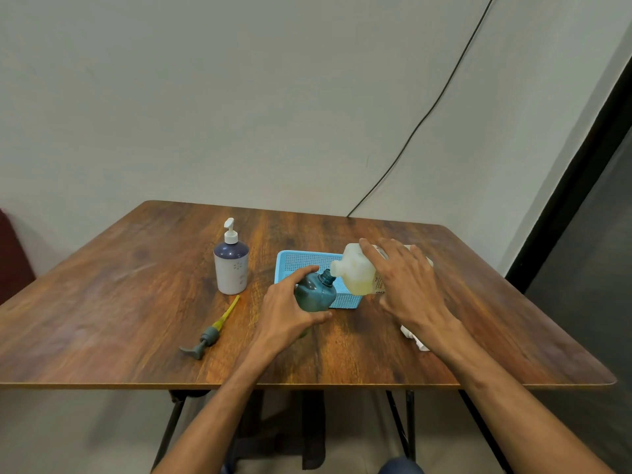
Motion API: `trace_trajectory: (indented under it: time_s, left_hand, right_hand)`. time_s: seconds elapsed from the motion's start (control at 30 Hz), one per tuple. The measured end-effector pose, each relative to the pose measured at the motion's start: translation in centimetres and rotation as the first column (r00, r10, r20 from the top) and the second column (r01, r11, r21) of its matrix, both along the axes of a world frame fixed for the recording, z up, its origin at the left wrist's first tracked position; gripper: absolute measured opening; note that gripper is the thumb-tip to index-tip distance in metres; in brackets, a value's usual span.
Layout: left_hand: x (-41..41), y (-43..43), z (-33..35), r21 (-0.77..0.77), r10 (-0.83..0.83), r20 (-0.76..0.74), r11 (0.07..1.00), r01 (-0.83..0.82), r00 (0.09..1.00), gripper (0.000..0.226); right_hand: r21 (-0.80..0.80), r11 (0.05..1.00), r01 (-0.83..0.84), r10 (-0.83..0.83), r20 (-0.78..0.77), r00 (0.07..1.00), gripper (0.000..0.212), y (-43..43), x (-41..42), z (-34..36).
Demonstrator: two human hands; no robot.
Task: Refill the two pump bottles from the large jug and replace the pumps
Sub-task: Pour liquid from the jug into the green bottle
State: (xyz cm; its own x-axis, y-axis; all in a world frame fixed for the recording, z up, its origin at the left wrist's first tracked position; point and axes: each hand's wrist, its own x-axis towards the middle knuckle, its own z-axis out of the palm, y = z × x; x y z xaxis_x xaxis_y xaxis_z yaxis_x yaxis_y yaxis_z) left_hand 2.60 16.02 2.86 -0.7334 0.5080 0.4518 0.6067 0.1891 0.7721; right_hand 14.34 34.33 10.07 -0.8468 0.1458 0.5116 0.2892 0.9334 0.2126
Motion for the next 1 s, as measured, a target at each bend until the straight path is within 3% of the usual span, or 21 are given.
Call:
trace_trajectory:
  time_s: [1.0]
  left_hand:
    - [-0.03,-0.11,0.00,0.012,-0.016,-0.017,1.000,0.016,1.000,0.084]
  right_hand:
    - [0.017,1.000,-0.006,0.006,0.019,1.000,0.105,0.13,-0.03,0.08]
